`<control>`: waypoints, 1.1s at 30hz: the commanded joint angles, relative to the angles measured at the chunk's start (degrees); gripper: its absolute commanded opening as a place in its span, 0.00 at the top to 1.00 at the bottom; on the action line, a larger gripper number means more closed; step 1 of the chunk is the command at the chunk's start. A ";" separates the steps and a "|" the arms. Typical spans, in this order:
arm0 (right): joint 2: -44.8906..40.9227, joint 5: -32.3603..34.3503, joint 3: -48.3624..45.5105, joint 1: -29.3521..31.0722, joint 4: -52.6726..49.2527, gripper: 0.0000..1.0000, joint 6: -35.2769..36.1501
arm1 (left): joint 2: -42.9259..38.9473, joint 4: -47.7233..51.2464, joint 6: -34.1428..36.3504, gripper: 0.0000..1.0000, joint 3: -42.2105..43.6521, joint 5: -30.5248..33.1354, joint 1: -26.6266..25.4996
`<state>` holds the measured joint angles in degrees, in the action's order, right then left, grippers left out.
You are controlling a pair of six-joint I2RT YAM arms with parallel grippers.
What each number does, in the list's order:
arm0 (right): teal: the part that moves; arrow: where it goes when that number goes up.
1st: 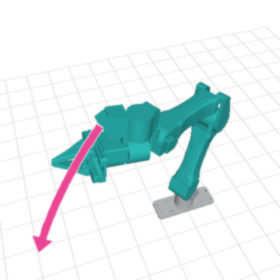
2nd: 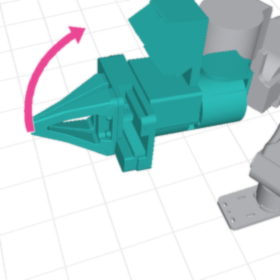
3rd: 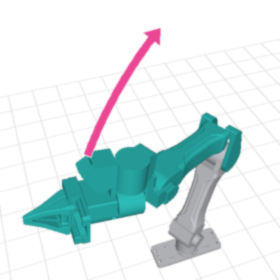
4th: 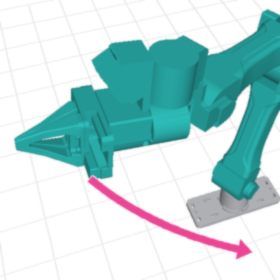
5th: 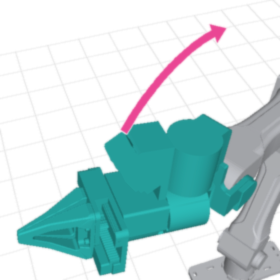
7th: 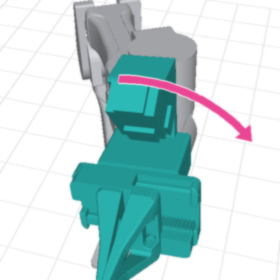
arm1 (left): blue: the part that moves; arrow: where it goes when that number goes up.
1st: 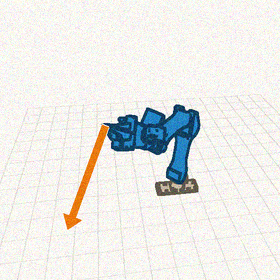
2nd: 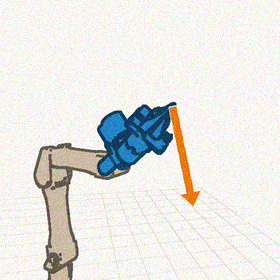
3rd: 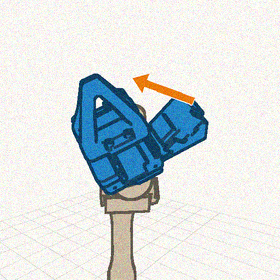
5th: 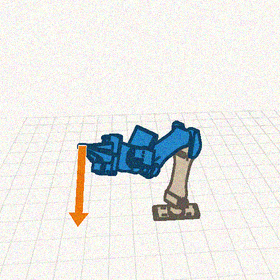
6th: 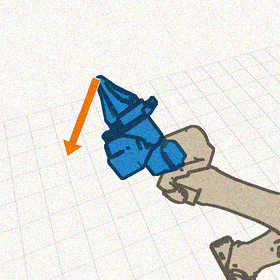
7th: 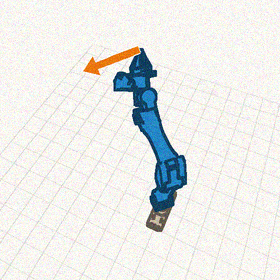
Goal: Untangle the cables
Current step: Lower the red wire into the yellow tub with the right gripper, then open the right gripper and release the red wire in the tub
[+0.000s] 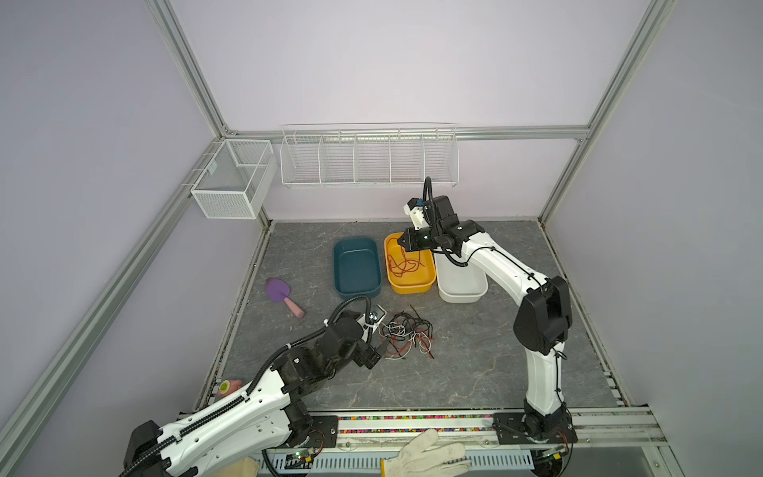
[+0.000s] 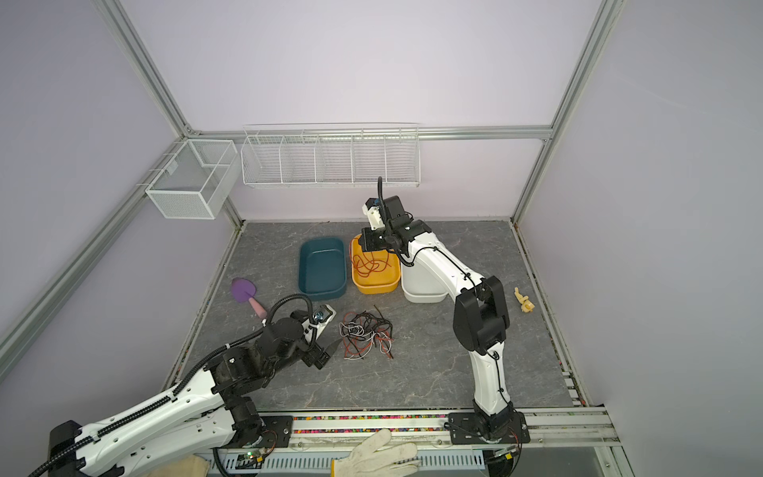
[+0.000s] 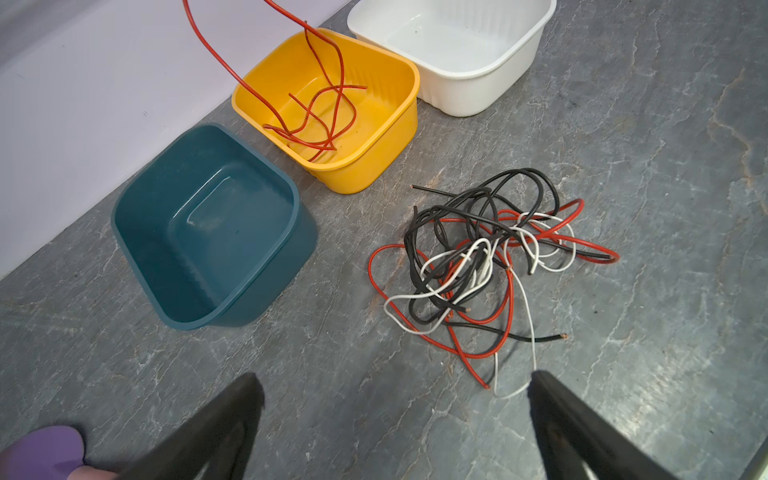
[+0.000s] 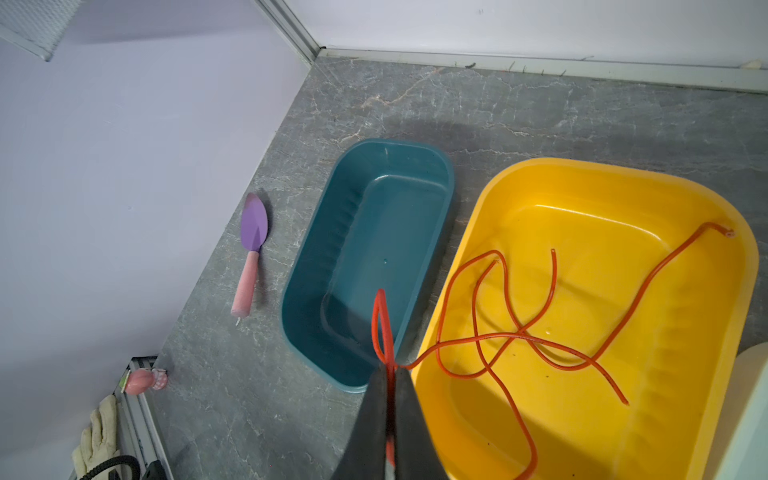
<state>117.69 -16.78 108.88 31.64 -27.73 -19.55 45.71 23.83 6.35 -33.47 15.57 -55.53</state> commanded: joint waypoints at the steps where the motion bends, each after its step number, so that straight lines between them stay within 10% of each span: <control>1: 1.21 -0.41 -2.38 -0.42 2.56 0.93 -1.44 | 0.31 -0.64 0.69 0.01 -0.10 0.69 -0.28; 33: 12.51 8.63 3.27 -2.90 -10.15 0.90 -4.18 | 1.02 -0.70 0.52 0.01 -0.28 1.15 -0.28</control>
<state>129.99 -9.98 111.09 28.95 -35.64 -24.53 46.59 23.83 6.33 -33.47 16.32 -55.53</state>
